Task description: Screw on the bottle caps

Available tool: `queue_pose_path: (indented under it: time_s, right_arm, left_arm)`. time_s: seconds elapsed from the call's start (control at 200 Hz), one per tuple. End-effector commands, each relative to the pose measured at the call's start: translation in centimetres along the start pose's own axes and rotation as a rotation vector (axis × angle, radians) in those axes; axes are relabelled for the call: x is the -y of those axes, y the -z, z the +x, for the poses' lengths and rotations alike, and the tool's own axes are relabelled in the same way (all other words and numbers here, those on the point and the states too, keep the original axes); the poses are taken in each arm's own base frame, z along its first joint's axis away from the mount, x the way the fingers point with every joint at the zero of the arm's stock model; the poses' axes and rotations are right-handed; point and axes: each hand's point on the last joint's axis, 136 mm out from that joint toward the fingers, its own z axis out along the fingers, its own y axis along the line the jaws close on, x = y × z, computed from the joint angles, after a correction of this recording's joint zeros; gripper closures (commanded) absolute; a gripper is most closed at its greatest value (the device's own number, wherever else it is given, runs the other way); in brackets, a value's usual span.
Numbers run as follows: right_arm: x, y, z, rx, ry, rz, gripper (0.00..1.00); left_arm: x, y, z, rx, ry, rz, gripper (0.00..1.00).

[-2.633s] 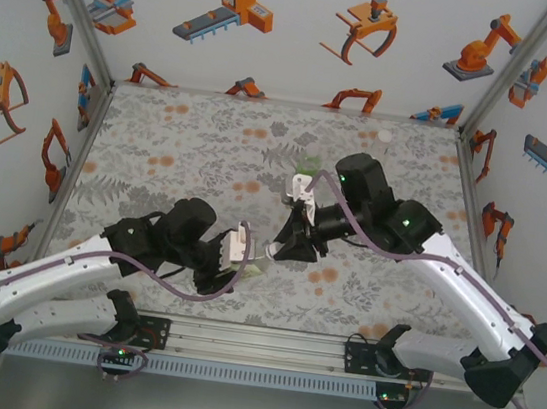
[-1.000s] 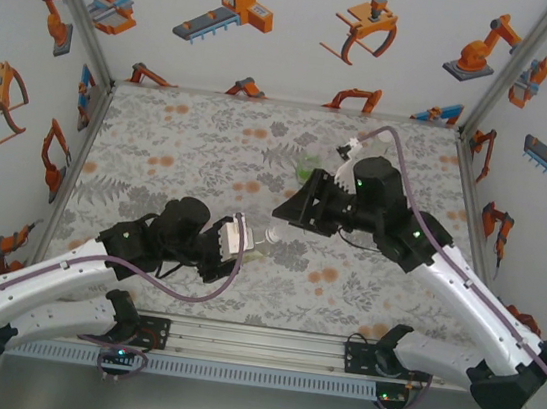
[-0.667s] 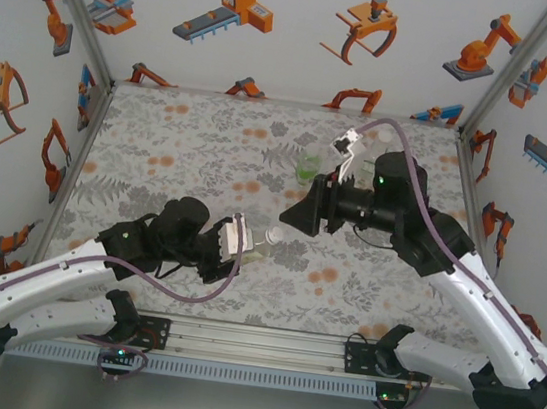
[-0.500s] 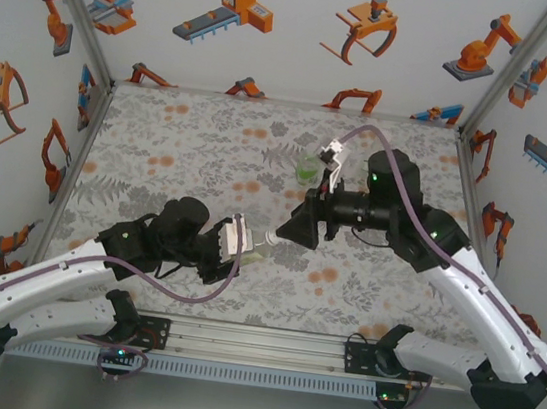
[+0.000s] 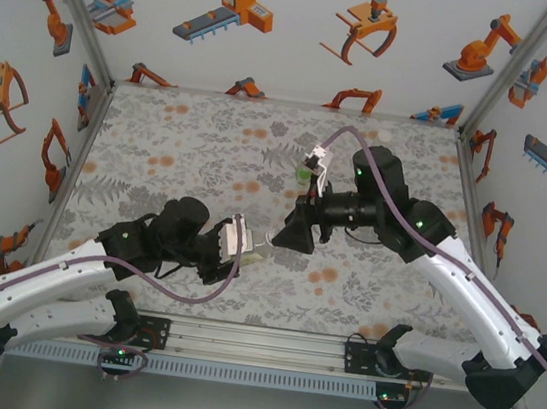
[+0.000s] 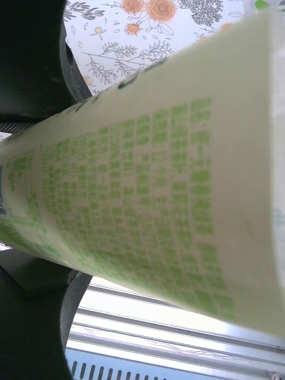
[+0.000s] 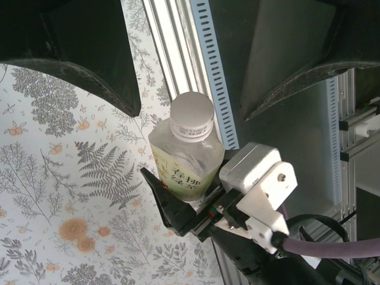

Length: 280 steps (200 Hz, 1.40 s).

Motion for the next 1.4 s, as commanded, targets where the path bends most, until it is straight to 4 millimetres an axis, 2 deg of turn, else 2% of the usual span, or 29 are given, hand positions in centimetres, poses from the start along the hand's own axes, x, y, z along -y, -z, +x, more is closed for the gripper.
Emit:
queue_pose_path:
  time_s: [0.0, 0.561, 0.831, 1.061, 1.172, 1.327, 1.397]
  right_arm:
    - [0.7, -0.3, 0.3, -0.019, -0.002, 0.028, 0.37]
    - [4.1, -0.6, -0.7, 0.001, 0.002, 0.2, 0.41]
    - [4.7, -0.5, -1.8, 0.039, 0.005, 0.236, 0.43]
    - [6.3, 2.0, -2.9, 0.068, -0.008, 0.416, 0.48]
    - [5.2, 2.4, -3.5, 0.09, 0.015, 0.382, 0.48]
    - [0.1, 0.9, -3.2, 0.066, 0.042, 0.067, 0.46]
    - [-1.1, 0.5, -2.5, 0.029, 0.033, -0.015, 0.44]
  left_arm:
    - [0.3, 0.7, -1.4, 0.046, -0.029, 0.013, 1.0]
    - [0.4, 1.2, -1.6, 0.056, -0.029, 0.012, 1.0]
    - [0.4, 1.2, -1.7, 0.06, -0.029, 0.013, 1.0]
    - [0.4, 1.2, -1.5, 0.054, -0.027, 0.014, 1.0]
    - [0.4, 1.2, -1.5, 0.054, -0.027, 0.014, 1.0]
    - [0.4, 1.2, -1.5, 0.052, -0.027, 0.015, 1.0]
    - [0.5, 1.2, -1.5, 0.053, -0.029, 0.014, 1.0]
